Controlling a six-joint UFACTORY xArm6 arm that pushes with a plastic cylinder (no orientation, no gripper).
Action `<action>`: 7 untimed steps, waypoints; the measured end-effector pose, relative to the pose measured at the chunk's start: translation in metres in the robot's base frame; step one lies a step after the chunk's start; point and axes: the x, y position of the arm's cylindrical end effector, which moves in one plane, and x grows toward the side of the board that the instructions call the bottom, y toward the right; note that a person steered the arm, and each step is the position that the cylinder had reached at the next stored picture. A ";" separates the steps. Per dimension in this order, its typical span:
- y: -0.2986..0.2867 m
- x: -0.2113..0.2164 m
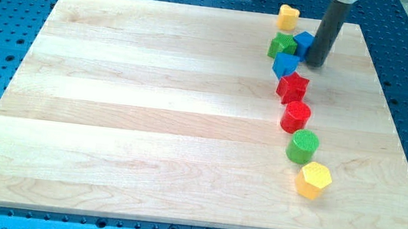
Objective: Separate the blue cube and green star from the line of blocks
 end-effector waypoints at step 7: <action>-0.023 -0.047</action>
